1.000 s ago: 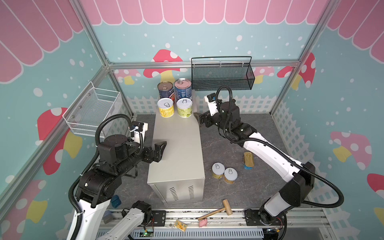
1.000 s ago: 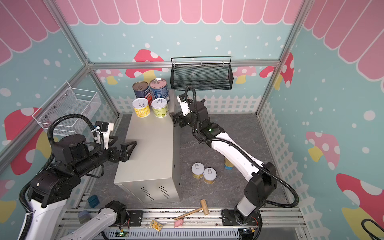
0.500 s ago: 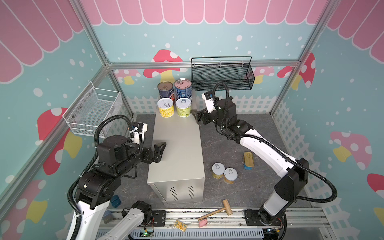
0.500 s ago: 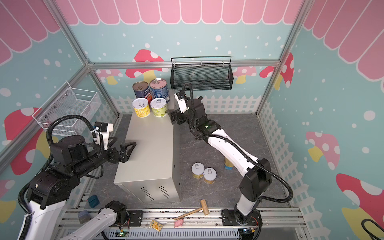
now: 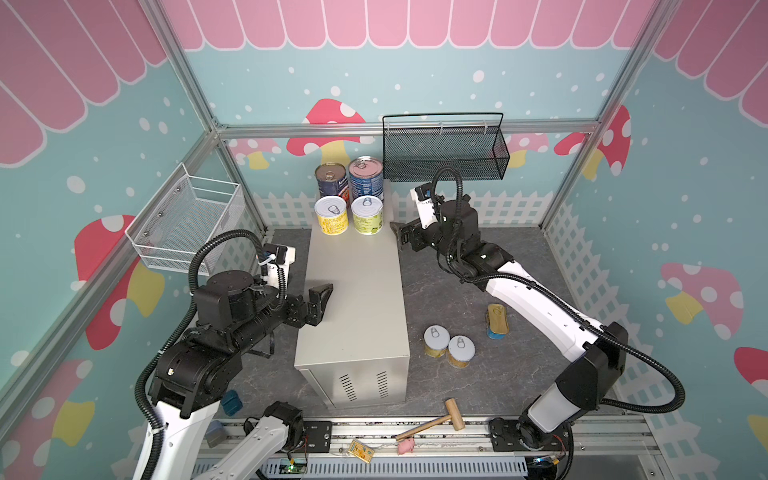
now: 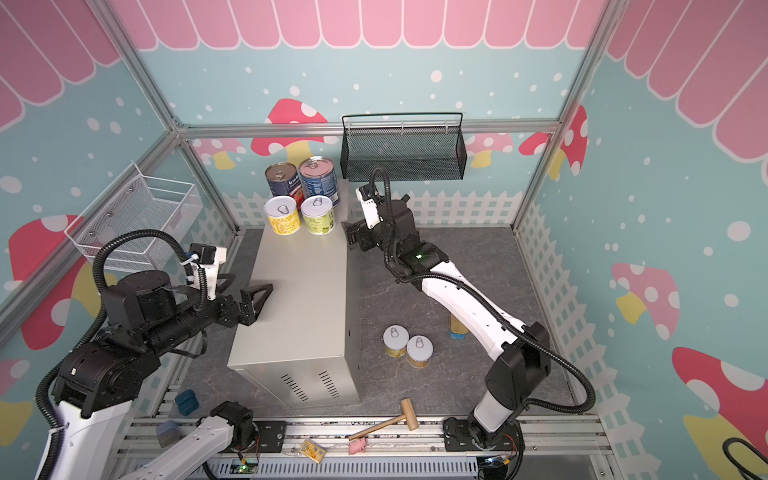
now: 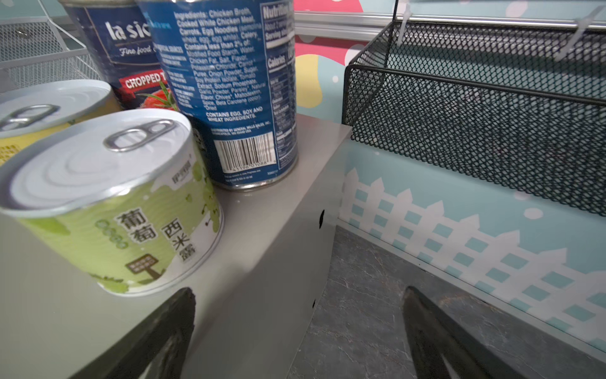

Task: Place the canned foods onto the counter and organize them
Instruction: 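Open the right gripper and lift it away from the counter cans, then lower the right gripper toward the floor cans while the left arm swings over the counter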

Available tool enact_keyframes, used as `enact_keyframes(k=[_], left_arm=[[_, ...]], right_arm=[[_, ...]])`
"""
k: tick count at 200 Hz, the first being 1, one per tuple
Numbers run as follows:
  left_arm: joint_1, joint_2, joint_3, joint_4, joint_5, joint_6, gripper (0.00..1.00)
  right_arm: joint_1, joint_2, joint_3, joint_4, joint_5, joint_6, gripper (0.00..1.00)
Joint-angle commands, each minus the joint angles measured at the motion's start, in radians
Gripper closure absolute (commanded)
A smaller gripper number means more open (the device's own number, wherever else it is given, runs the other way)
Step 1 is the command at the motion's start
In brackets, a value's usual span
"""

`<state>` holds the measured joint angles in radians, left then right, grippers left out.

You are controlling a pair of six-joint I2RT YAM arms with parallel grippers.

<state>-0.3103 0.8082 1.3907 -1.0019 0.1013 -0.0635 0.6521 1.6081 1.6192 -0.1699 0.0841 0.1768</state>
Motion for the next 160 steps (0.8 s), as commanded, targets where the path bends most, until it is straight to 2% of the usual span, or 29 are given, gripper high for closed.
enact_keyframes(k=[1,20,40,74,105,118,143,160], left_arm=[[-0.005,0.012,0.038,-0.022,0.015,0.009,0.01],[-0.006,0.024,0.061,-0.033,0.013,0.001,0.01],[-0.006,0.035,0.088,-0.049,0.026,-0.002,0.01],[-0.006,0.052,0.144,-0.084,0.06,-0.003,0.01],[-0.007,0.122,0.239,-0.159,0.189,-0.016,0.01],[-0.022,0.159,0.273,-0.181,0.237,-0.032,0.01],[-0.095,0.203,0.316,-0.182,0.225,-0.073,0.01],[-0.222,0.221,0.331,-0.173,0.127,-0.094,0.01]], right_arm=[[-0.009,-0.071,-0.019,-0.07,0.103,0.004,0.01],[-0.011,-0.1,-0.032,-0.162,0.183,0.044,0.01],[-0.011,-0.142,-0.083,-0.24,0.177,0.044,0.01],[-0.011,-0.259,-0.255,-0.275,0.153,0.095,0.01],[-0.011,-0.352,-0.39,-0.315,0.116,0.149,0.01],[-0.011,-0.391,-0.455,-0.322,0.144,0.201,0.01],[-0.012,-0.472,-0.583,-0.323,0.184,0.306,0.01],[-0.012,-0.524,-0.658,-0.334,0.189,0.372,0.01]])
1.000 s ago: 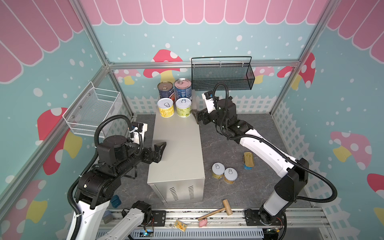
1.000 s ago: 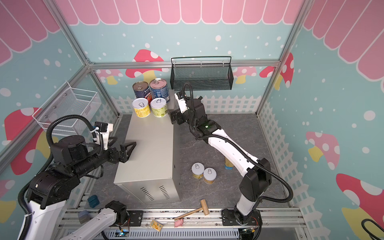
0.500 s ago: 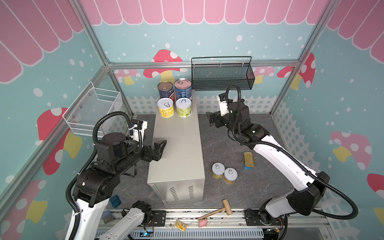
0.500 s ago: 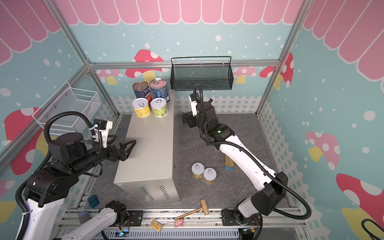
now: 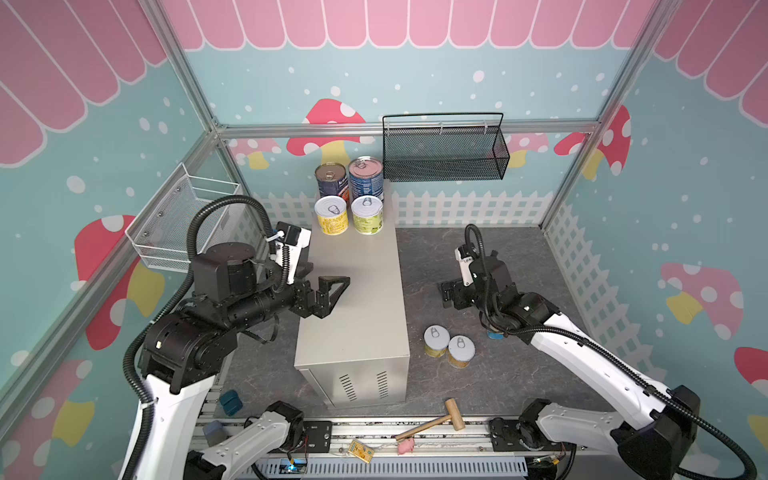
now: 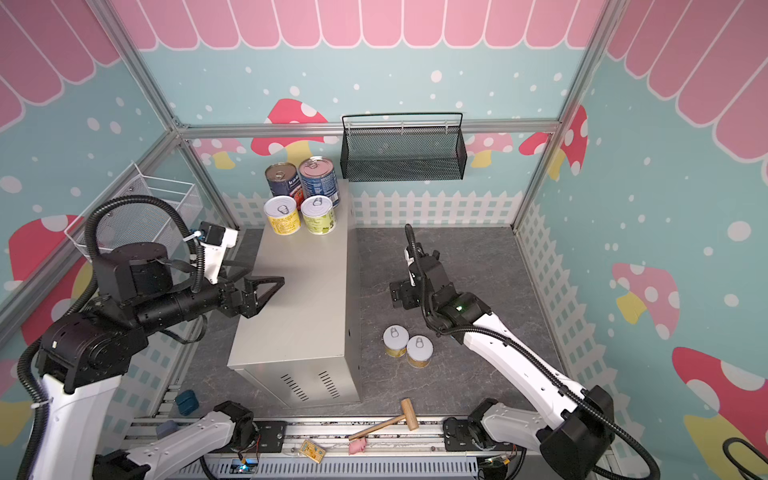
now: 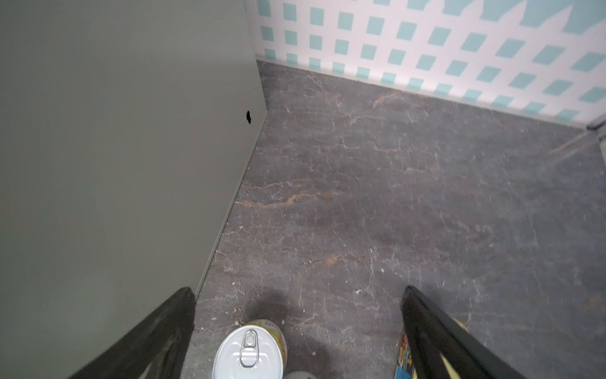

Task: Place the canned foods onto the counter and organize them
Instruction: 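Lower the right gripper toward the floor cans while the left arm swings over the counter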

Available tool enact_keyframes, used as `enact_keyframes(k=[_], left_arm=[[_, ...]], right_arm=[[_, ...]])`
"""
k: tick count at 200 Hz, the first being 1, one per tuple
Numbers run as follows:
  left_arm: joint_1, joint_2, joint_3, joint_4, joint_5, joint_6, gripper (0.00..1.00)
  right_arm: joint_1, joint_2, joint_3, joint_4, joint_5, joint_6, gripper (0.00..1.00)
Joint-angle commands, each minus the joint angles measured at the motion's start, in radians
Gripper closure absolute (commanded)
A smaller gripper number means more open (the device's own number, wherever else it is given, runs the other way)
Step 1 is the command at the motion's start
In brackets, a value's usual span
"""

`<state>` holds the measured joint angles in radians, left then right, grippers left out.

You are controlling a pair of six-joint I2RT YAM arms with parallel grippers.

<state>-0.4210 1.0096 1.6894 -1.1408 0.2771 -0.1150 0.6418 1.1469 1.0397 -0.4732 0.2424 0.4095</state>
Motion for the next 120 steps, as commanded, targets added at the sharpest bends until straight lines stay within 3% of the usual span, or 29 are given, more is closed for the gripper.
enact_keyframes(k=[1,56,95,120], left_arm=[[-0.115,0.021,0.034,-0.033,-0.055,-0.043,0.01],[-0.484,0.118,0.061,-0.016,-0.344,-0.093,0.01],[-0.625,0.136,0.044,0.025,-0.477,-0.118,0.01],[-0.653,0.112,-0.001,0.055,-0.51,-0.135,0.01]], right_arm=[[-0.001,-0.065,-0.083,-0.031,0.03,0.143,0.01],[0.0,-0.173,-0.256,-0.114,0.055,0.376,0.0],[0.006,-0.203,-0.34,-0.123,-0.09,0.339,0.01],[0.041,-0.215,-0.381,-0.144,-0.12,0.332,0.01]])
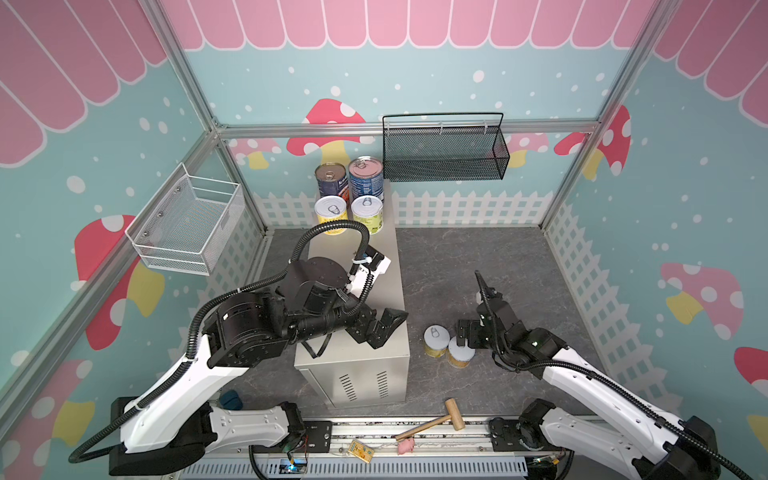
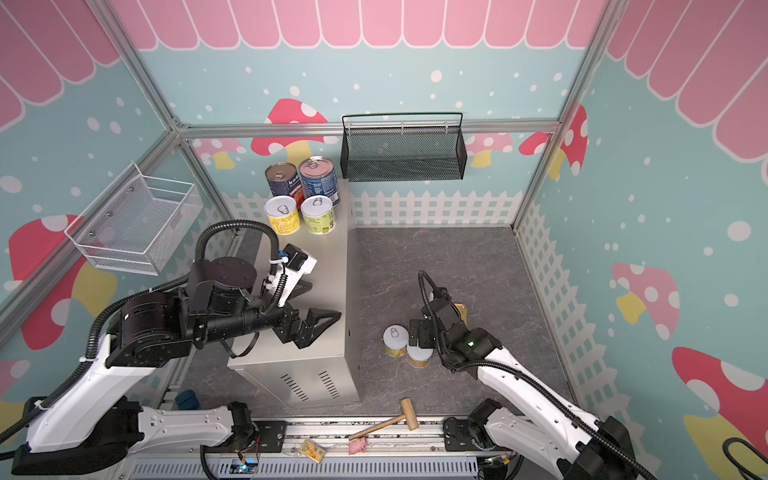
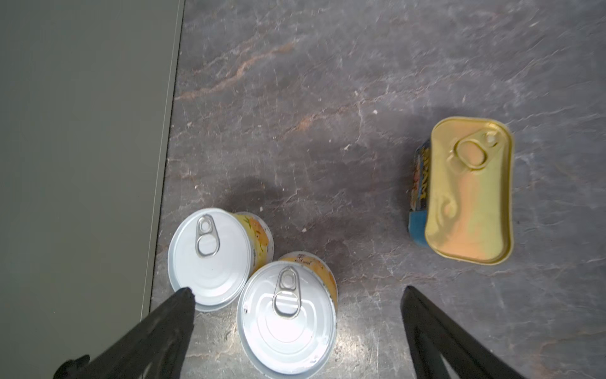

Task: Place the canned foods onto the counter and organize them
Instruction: 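Lower the right gripper toward the floor cans while the left arm swings over the counter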

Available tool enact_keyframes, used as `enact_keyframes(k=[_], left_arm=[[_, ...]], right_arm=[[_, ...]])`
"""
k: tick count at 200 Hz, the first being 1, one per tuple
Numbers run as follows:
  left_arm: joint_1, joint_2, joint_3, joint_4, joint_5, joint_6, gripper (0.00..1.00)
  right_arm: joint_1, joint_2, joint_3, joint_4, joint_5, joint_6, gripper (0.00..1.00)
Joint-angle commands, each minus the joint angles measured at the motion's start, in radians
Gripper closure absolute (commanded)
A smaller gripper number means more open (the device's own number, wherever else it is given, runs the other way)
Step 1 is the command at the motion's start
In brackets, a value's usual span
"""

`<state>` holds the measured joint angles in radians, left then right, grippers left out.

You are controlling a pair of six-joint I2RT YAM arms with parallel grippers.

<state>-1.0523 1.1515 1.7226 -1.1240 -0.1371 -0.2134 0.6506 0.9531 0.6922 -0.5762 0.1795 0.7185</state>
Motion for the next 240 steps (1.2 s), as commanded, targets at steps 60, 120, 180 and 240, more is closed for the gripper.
enact_keyframes(k=[60,120,180,240], left_arm=[[-0.023,-0.121,-0.14,0.113,-0.127,0.0,0.0],[-0.022,-0.124,-0.138,0.127,-0.16,0.06,0.01],[-0.022,-0.112,-0.141,0.129,-0.176,0.075,0.01],[-0.022,-0.068,-0.113,0.132,-0.23,0.033,0.01]], right_arm=[[0.135,-0.043,-0.112,-0.032,-0.081,0.074,0.0],[0.15,0.102,-0.135,0.044,0.038,0.099,0.01],[0.149,0.175,-0.132,0.177,0.099,0.059,0.05],[0.135,0.235,-0.147,0.243,0.099,-0.007,0.17]])
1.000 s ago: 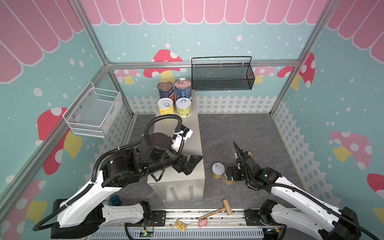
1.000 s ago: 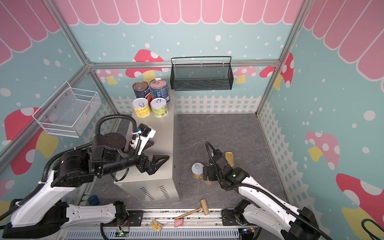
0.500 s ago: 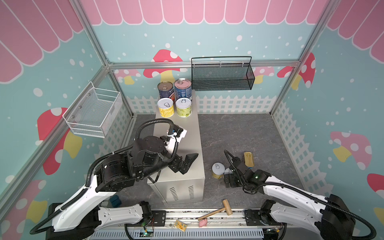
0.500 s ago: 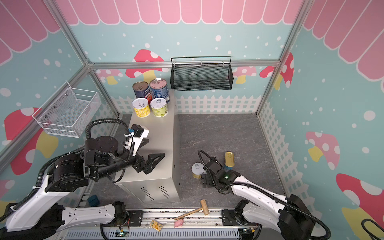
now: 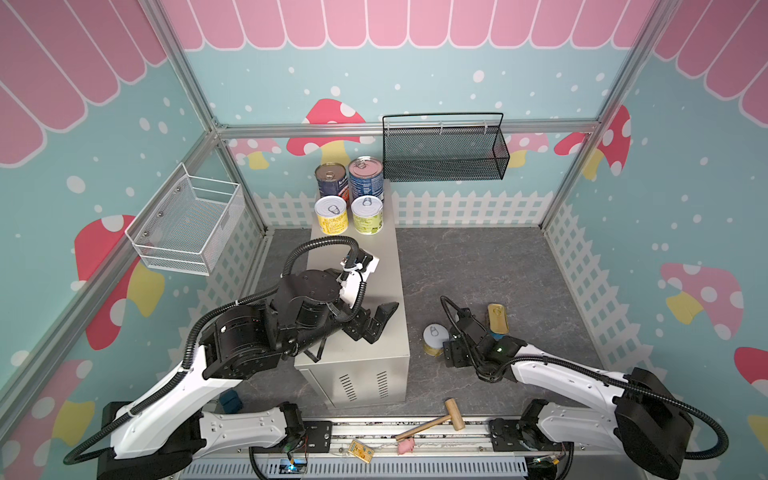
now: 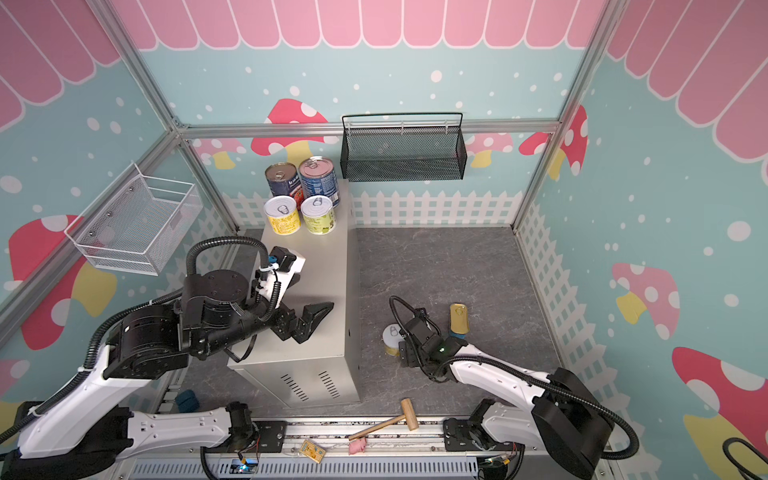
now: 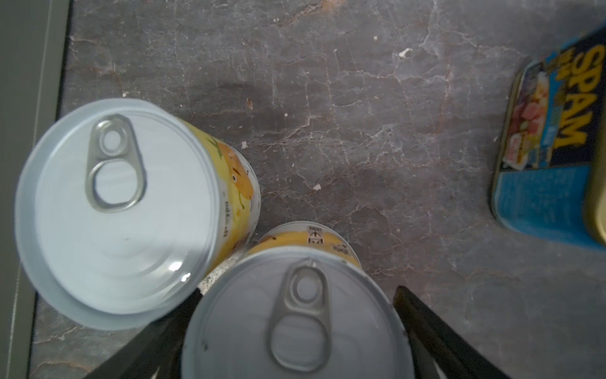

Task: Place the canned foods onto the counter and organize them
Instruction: 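Lower the right gripper toward the floor cans while the left arm swings over the counter, then grasp the white-lidded orange-labelled can with the right gripper and lift it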

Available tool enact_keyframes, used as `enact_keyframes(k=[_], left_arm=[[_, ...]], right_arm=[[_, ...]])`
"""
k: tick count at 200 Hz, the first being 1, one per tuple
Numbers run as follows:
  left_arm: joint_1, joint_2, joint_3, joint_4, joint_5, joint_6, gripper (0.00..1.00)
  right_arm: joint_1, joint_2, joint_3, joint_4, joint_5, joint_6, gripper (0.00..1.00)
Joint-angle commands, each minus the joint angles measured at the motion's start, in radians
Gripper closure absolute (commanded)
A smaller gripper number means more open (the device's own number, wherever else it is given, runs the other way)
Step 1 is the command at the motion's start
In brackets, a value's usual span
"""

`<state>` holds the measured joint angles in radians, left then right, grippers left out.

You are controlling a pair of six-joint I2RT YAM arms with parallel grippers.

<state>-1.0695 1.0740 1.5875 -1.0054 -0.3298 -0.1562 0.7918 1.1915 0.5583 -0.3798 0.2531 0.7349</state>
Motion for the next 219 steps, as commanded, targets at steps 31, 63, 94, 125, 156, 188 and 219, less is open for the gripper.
enact_keyframes(k=[31,63,94,125,156,188,219], left_arm=[[-0.005,0.037,0.046,0.011,-0.07,-0.045,0.01],[-0.004,0.039,0.055,-0.001,-0.115,-0.089,0.01],[-0.006,0.006,0.012,0.001,-0.111,-0.121,0.01],[-0.005,-0.011,-0.003,-0.051,-0.085,-0.095,0.01],[-0.005,-0.044,0.027,-0.115,-0.089,-0.06,0.01],[-0.004,-0.083,0.077,-0.188,-0.108,-0.019,0.0],[-0.003,-0.109,0.123,-0.283,-0.107,0.021,0.01]], right_arm=[[-0.007,-0.047,-0.019,0.044,0.022,-0.065,0.25],[-0.007,-0.089,0.0,0.002,0.02,-0.12,0.29],[-0.006,-0.13,0.096,-0.103,0.022,-0.174,0.3],[-0.006,-0.191,0.264,-0.245,0.003,-0.255,0.31],[-0.006,-0.221,0.487,-0.348,-0.043,-0.416,0.3],[-0.006,-0.163,0.762,-0.418,-0.123,-0.536,0.3],[-0.006,-0.007,1.041,-0.47,-0.255,-0.607,0.3]])
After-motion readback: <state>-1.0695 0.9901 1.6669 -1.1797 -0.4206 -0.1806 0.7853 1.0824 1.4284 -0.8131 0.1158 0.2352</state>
